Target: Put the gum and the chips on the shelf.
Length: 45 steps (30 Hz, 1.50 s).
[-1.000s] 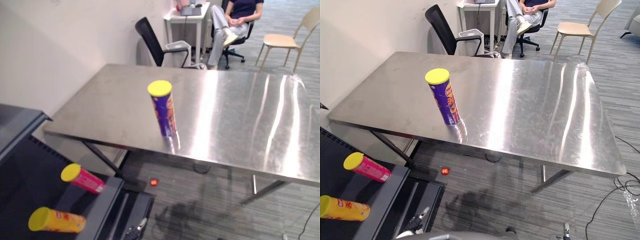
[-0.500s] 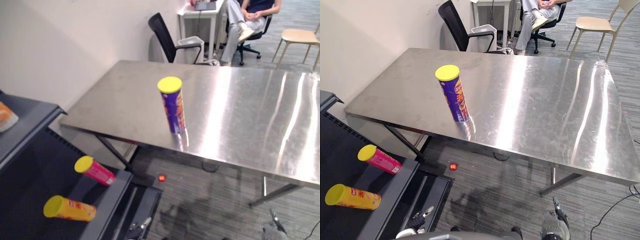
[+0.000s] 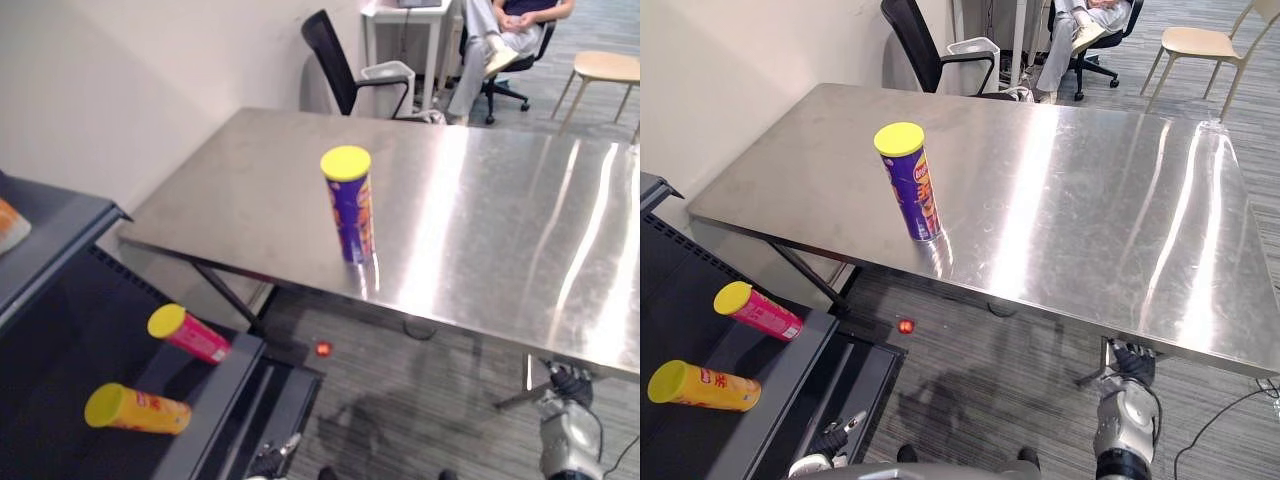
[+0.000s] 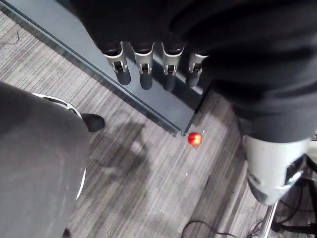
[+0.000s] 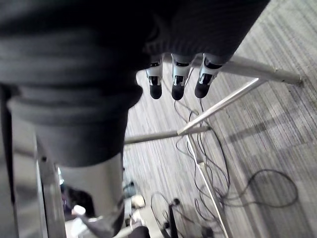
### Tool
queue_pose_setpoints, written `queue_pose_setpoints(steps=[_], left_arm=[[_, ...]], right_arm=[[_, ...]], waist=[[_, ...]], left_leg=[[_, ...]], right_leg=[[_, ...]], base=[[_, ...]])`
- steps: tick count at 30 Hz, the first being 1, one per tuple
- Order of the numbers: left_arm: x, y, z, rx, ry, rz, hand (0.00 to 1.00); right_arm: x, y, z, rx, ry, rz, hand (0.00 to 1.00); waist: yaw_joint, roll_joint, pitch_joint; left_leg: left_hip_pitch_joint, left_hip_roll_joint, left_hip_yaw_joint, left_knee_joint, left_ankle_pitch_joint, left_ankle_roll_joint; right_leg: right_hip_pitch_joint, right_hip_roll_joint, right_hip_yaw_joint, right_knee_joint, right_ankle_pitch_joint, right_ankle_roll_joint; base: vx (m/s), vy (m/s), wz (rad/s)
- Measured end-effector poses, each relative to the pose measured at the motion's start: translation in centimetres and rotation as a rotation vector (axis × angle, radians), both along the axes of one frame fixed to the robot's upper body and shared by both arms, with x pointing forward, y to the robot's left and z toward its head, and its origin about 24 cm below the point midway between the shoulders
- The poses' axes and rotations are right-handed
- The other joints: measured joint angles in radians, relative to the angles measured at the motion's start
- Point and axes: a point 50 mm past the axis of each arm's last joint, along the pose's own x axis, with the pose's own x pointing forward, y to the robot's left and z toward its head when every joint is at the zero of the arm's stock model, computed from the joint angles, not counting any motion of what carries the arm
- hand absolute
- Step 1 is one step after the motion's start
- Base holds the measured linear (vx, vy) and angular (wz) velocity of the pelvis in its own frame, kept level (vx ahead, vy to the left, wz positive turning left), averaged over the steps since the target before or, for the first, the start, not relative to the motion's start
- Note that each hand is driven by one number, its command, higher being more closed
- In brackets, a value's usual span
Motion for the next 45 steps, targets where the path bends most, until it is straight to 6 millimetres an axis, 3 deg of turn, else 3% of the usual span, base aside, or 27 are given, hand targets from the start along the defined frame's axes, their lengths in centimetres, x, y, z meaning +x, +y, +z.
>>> queue_pose_setpoints(steps=[3,6,13,20,30,36,45], left_arm=[[0.3,0.1,0.1,0.009,-0.010,-0.015,0.00],[0.5,0.3,0.2,0.022,-0.018,-0.026,0.00],[0.1,0.8,0.2,0.024,-0.001,0.008,0.00],[-0.6,1.0,0.0,0.012,0.006,0.088,0.00],[-1.7,1.3,0.1,-0.007,-0.007,0.242,0.00],[-2.2,1.2,0.0,-0.031,-0.001,0.275,0.00],[-2.9,1.6,-0.1,-0.025,0.014,0.303,0.00]], right_arm=[[-1.4,2.7,-1.7,0.037,0.061,0.079,0.00],[-3.2,3.7,-3.0,0.080,0.122,0.085,0.00],[-6.6,2.4,-4.8,0.108,0.239,-0.030,0.00],[-8.8,-0.1,-4.8,0.097,0.265,-0.209,0.00],[-13.2,-6.5,-0.5,-0.052,0.149,-0.587,0.00],[-15.9,-9.0,1.3,-0.117,0.118,-0.745,0.00],[-19.2,-15.1,7.3,-0.252,-0.074,-1.020,0.00]], waist=[[0.000,-0.015,-0.003],[0.000,-0.033,-0.008],[-0.006,-0.049,-0.022],[-0.005,-0.051,-0.037],[0.000,-0.064,-0.044],[-0.007,-0.070,-0.052],[-0.030,-0.082,-0.061]], left_leg=[[0.001,0.002,0.000,0.001,0.000,0.000],[0.001,0.001,0.000,0.004,-0.001,0.000],[0.004,0.001,0.006,0.009,0.000,0.000],[0.026,0.004,0.041,-0.007,0.000,0.000],[0.060,0.017,0.093,-0.026,-0.004,-0.005],[0.074,0.030,0.118,-0.031,-0.010,-0.012],[0.086,0.035,0.168,-0.033,-0.019,-0.020]], right_leg=[[-0.001,0.001,0.000,0.004,0.000,0.000],[-0.001,0.000,0.001,0.004,0.000,0.000],[-0.002,0.000,0.011,0.001,0.002,-0.001],[-0.001,0.004,0.043,-0.020,0.021,-0.001],[0.000,0.015,0.076,-0.020,0.022,0.000],[-0.003,0.025,0.085,-0.017,0.022,0.000],[-0.019,0.042,0.108,0.006,0.022,0.000]], base=[[0.00,0.000,0.00],[-0.03,0.000,-0.01],[-0.04,-0.002,-0.04],[-0.01,0.000,-0.14],[0.00,-0.017,-0.12],[-0.01,-0.033,-0.11],[-0.01,-0.030,-0.14]])
